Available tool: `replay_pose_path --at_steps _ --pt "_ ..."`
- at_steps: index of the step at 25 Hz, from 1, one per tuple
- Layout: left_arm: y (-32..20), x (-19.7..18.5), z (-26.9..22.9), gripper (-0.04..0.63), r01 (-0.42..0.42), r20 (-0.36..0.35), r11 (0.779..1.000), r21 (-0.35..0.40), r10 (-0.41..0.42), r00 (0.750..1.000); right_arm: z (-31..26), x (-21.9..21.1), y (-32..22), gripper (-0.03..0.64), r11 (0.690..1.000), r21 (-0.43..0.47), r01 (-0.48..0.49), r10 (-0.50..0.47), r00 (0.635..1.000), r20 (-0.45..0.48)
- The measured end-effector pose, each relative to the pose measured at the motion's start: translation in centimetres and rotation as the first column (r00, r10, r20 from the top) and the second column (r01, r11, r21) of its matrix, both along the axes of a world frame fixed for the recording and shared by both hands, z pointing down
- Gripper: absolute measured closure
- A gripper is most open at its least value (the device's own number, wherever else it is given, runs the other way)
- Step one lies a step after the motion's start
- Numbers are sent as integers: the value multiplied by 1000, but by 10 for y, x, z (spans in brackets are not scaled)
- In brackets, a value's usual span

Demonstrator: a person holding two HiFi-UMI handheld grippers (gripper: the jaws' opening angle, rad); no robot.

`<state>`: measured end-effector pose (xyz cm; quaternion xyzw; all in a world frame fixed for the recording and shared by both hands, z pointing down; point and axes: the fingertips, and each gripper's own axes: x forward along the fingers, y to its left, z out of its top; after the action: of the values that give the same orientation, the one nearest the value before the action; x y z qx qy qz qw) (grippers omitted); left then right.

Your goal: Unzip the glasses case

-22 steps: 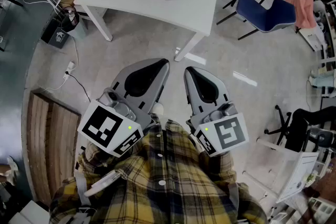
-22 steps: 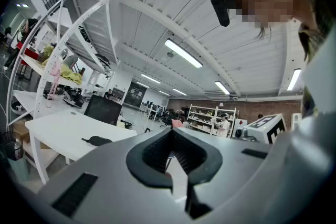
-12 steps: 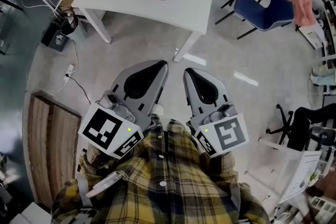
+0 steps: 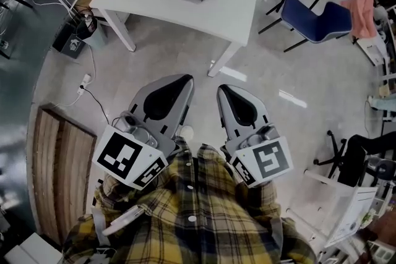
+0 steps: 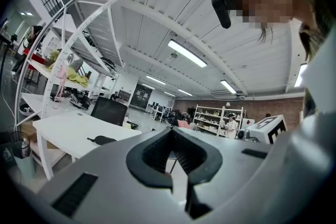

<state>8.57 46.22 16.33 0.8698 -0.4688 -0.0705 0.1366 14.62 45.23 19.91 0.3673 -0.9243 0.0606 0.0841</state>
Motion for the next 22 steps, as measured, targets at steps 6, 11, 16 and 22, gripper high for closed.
replay_pose_path --at_steps 6,11,16,22 --pt "-38 -36 5 589 14 -10 1000 5 -14 1000 5 -29 -37 618 1000 -2 -7 7 1000 -14" --pt "-91 -70 3 589 -8 -17 1000 8 8 1000 4 -62 -87 617 999 -5 -32 32 999 -22" --pt "-147 -107 2 589 -52 -11 999 6 52 999 4 -104 -143 618 998 -10 -61 61 998 -24" --pt "-195 -144 7 589 -131 9 991 -2 131 991 9 -145 -190 618 991 -26 -130 129 991 -21"
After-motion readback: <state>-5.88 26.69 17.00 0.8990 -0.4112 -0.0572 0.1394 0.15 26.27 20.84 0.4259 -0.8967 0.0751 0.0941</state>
